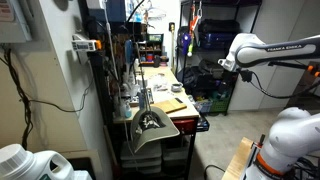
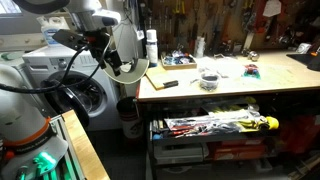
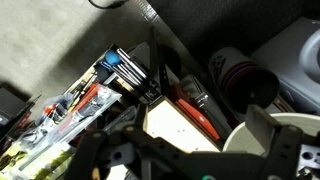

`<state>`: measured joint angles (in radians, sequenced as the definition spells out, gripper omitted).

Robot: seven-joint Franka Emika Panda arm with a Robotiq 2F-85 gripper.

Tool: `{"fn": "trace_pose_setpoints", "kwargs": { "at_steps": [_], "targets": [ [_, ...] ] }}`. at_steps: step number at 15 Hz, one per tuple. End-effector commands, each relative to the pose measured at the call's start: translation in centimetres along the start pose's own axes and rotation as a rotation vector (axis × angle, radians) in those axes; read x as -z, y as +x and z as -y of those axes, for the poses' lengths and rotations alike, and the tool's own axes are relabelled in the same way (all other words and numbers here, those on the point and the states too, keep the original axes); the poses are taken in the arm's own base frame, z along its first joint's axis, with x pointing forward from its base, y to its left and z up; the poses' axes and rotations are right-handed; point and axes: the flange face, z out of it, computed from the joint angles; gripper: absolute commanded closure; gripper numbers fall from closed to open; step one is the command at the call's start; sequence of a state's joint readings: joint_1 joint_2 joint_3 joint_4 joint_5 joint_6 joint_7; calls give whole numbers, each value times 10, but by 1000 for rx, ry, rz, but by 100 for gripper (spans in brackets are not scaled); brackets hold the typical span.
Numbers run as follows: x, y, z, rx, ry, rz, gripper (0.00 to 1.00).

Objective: Place the hat on the table

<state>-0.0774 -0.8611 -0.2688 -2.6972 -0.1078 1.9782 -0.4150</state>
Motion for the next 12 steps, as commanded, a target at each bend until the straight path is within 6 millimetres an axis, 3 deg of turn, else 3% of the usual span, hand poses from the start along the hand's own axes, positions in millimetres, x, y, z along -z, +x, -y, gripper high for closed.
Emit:
{"fn": "trace_pose_setpoints", "kwargs": {
  "at_steps": [1,3,5,9,12],
  "targets": [
    [1,0,0,0,0,1,0],
    [1,0,0,0,0,1,0],
    [12,21,15,47,-46,29,0],
    [56,79,81,89,-222,12,0],
    [76,121,132,76,-321,19,0]
  ]
}}
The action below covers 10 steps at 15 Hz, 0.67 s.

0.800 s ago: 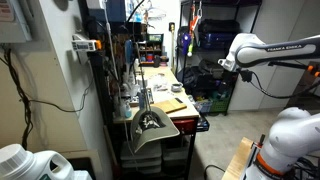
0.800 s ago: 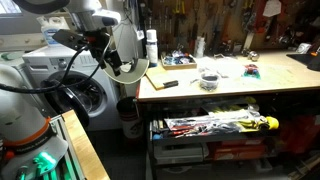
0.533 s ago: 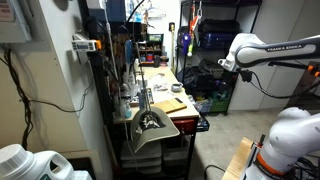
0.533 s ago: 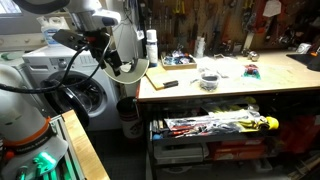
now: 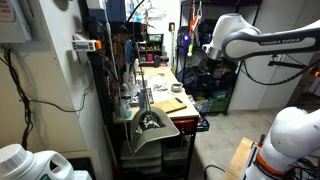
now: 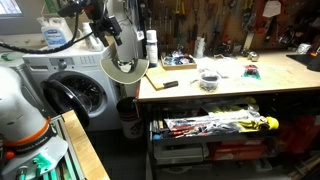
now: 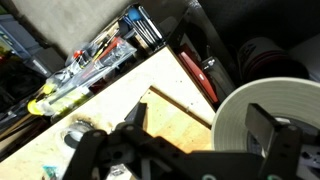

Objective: Place the hat on the table

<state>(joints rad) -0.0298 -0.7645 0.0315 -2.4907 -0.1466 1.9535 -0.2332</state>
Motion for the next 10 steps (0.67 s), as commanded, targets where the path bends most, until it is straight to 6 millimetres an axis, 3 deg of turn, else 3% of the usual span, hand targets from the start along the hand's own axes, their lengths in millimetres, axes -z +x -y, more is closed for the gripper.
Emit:
{"fn": "trace_pose_setpoints", "kwargs": {
  "at_steps": [1,6,7,8,10],
  "targets": [
    [26,56,34,-41,-105,66,0],
    [49,109,75,-160,-144,114,0],
    [53,115,78,-173,-141,122,0],
    [50,97,76,-140,-135,79,0],
    [53,111,80,-155,-128,96,0]
  ]
}}
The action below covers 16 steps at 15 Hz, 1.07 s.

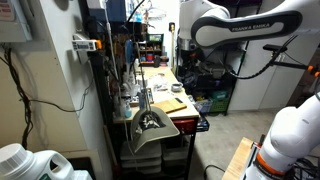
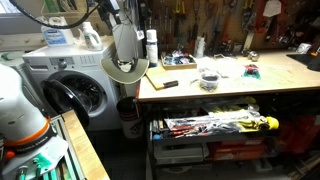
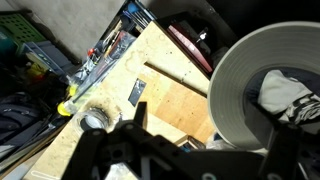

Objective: Place the hat on the table

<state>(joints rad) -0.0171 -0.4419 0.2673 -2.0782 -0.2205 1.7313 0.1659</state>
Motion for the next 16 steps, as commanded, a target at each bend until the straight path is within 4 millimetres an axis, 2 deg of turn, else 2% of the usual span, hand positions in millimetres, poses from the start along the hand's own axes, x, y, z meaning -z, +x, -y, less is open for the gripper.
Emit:
{"fn": "trace_pose_setpoints", "kwargs": {
  "at_steps": [1,3,6,9,13,16],
  "targets": [
    [0,4,0,-3,2,7,0],
    [-1,7,0,-5,4,11,0],
    [35,10,25,-15,-65,-98,0],
    [63,-3,47,-129,-98,-180,0],
    [80,-9,71,-310,-77,-327,0],
    [85,3,80,-376,-122,-460,0]
  ]
}}
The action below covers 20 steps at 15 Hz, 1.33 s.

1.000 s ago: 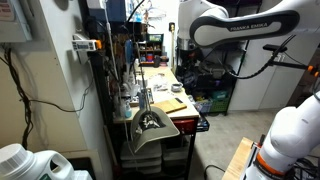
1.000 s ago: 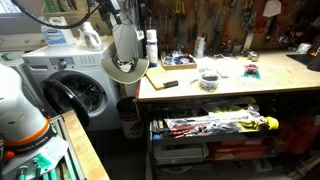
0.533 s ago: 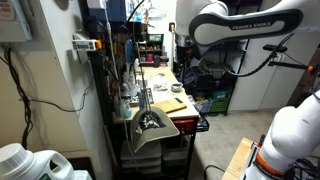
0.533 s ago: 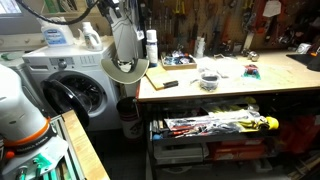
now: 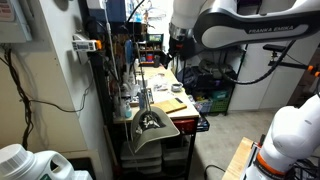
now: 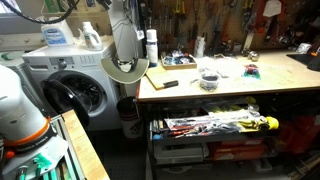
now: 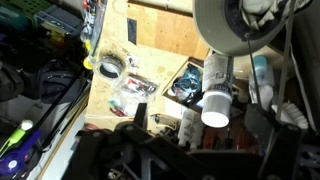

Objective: Place the hat on the table

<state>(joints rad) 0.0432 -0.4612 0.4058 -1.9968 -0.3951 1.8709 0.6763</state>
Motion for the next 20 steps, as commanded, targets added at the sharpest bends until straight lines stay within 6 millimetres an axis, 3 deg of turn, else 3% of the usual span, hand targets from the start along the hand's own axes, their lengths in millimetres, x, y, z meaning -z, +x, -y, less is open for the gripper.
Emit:
{"fn": "trace_pose_setpoints", "kwargs": {
  "at_steps": [1,5,12,19,20],
  "targets": [
    [-4,7,8,-60,-66,-145,0],
    [-15,28,22,-28,-101,-248,0],
    [-31,58,61,-6,66,-305,0],
    [-44,74,86,24,153,-294,0],
    [-46,75,89,25,160,-292,5]
  ]
}}
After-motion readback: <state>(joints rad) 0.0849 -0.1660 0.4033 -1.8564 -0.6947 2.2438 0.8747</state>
